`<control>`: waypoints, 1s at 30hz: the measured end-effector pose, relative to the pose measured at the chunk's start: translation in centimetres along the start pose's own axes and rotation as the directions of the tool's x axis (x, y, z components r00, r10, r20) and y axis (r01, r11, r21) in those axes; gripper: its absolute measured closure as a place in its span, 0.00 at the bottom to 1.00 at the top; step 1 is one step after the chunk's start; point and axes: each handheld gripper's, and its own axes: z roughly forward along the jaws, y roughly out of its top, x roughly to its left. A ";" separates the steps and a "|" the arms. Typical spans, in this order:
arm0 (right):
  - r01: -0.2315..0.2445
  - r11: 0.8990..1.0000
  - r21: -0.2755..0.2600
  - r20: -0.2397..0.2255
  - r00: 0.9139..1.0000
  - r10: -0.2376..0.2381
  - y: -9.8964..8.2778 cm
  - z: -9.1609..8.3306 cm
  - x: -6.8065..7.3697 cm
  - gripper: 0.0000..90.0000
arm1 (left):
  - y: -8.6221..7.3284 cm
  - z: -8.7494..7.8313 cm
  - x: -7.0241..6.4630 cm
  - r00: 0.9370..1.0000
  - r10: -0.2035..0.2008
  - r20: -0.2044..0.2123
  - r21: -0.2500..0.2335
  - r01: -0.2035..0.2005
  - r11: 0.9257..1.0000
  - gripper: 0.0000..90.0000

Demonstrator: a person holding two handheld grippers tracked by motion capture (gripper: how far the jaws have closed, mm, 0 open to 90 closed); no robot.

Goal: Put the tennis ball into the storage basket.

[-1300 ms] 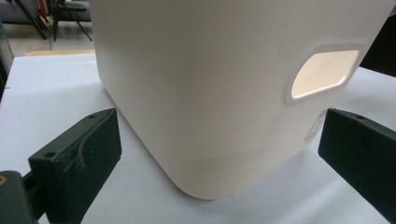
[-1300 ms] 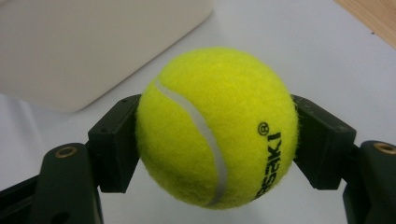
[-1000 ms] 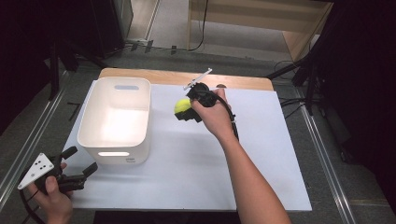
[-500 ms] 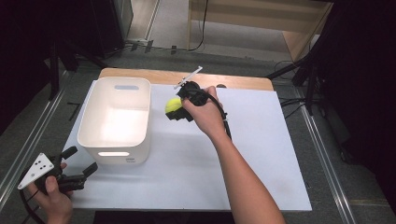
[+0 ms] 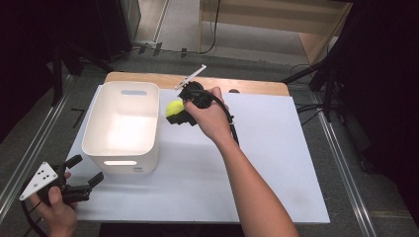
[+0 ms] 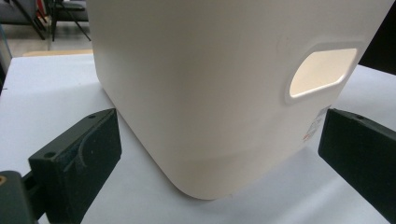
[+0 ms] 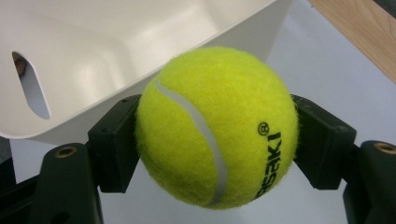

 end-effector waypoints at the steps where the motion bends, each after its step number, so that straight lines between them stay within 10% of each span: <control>1: 0.007 1.000 0.000 0.001 1.000 -0.007 0.1 0.0 0.1 0.26 | 0.0 0.0 0.0 1.000 0.000 0.000 0.000 0.000 1.000 0.00; 30: 0.086 0.996 -0.014 -0.035 0.996 -0.086 3.9 1.1 3.0 0.26 | 0.0 0.0 0.0 1.000 -0.001 0.004 -0.001 0.001 1.000 0.00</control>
